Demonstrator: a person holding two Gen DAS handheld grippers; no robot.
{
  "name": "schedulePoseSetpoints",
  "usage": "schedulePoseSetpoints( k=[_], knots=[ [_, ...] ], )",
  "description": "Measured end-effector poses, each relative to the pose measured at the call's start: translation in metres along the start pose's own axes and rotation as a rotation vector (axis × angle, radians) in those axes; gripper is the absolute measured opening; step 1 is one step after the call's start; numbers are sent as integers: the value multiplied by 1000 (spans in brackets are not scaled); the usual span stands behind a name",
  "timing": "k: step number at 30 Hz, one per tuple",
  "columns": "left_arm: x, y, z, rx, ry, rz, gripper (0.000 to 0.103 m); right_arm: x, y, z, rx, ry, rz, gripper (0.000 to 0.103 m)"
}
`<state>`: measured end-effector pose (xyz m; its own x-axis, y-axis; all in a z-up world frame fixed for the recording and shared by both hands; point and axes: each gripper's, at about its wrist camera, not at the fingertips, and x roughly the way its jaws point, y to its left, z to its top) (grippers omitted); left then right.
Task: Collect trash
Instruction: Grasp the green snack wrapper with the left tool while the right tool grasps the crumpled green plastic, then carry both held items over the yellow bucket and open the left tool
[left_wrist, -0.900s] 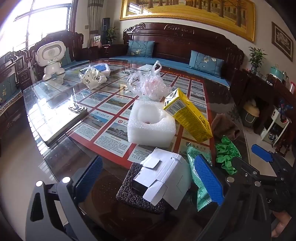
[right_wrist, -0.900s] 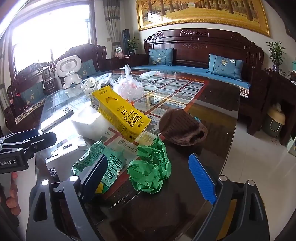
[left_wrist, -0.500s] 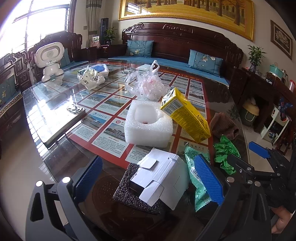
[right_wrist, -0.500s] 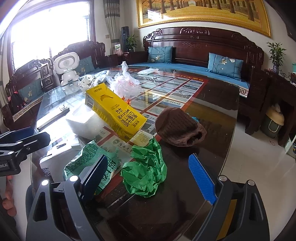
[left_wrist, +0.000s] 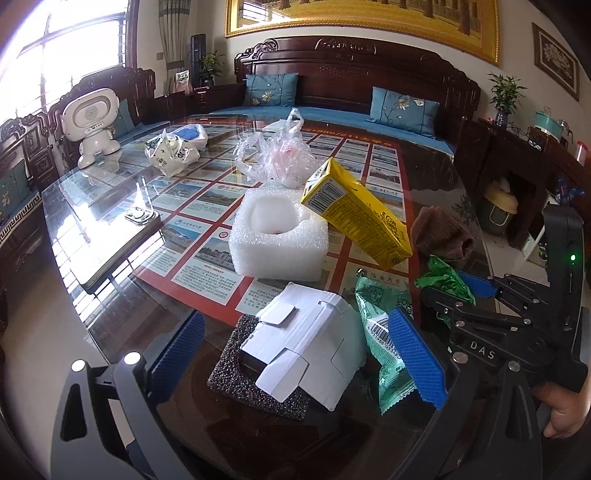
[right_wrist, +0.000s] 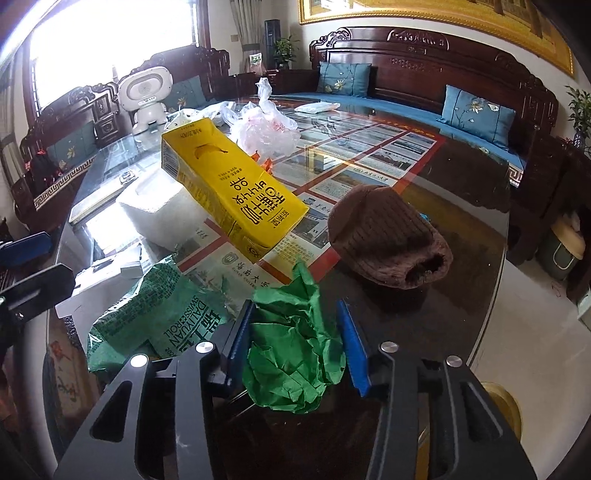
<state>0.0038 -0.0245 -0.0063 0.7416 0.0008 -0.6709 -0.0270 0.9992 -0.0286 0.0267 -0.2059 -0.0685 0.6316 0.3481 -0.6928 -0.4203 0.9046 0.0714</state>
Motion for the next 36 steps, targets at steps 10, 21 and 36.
schedulePoseSetpoints(
  k=[10,21,36],
  knots=[
    [6,-31,-10,28,100,-66,99,-48,-26,-10,52,-106,6,38],
    [8,-72,-15,110,65,-86,99,-67,-47,-24,98,-129,14,39],
    [39,-72,-23,-16,216,-206,45,-84,-60,-37,146,-155,22,39]
  ],
)
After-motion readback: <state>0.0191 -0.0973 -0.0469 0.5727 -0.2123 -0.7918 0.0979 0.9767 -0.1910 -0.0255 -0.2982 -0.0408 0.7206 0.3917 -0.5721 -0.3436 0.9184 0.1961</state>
